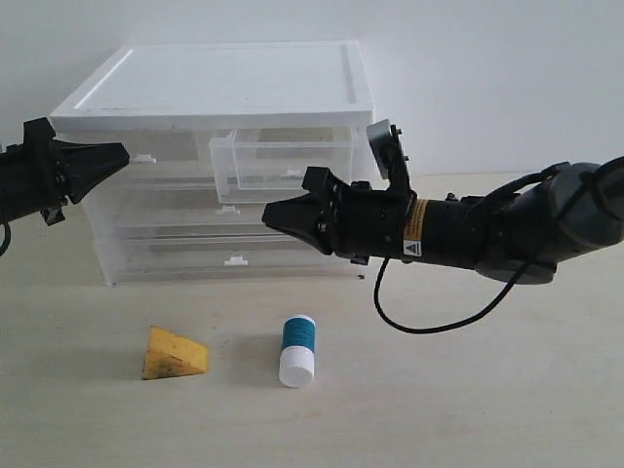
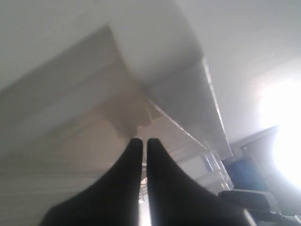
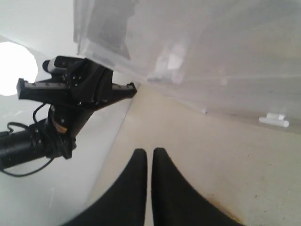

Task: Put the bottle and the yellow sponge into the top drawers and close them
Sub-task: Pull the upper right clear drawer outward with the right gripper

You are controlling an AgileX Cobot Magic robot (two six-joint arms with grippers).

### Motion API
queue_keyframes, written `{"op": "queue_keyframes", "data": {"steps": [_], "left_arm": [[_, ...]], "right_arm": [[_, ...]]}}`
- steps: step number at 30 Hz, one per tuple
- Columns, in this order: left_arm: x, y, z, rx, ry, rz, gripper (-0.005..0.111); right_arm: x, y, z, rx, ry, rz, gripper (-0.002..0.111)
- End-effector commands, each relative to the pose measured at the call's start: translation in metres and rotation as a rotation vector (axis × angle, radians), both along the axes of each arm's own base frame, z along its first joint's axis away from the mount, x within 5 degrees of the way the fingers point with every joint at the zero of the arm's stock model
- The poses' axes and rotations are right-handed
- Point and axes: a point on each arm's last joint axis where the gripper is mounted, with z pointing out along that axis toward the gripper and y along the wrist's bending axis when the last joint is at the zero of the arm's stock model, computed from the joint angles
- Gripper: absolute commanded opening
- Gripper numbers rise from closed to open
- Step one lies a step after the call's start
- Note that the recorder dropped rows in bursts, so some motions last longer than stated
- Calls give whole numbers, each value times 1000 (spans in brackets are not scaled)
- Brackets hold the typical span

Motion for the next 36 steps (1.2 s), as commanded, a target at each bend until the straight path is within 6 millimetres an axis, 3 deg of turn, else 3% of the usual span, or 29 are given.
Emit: {"op": "queue_keyframes", "data": {"steps": [1, 14, 20, 25, 29, 31, 36], "left_arm": [[4, 0, 4, -9, -8, 20, 4], [3, 0, 3, -4, -7, 13, 4], [3, 0, 3, -2, -7, 11, 4], [3, 0, 3, -3, -7, 13, 4], [3, 0, 4, -4, -7, 15, 4], [3, 0, 4, -4, -7, 15, 4], [3, -1, 3, 1, -6, 8, 4]], "right_arm": [[-8, 2, 7, 6, -48, 85, 0], [0, -11, 11, 45, -86, 47, 0], [6, -28, 26, -8, -151, 9, 0], [6, -33, 47, -90, -218, -51, 0], [5, -33, 50, -82, -180, -51, 1], [5, -33, 46, -81, -152, -45, 8], [6, -33, 45, -63, -92, -67, 48]]}}
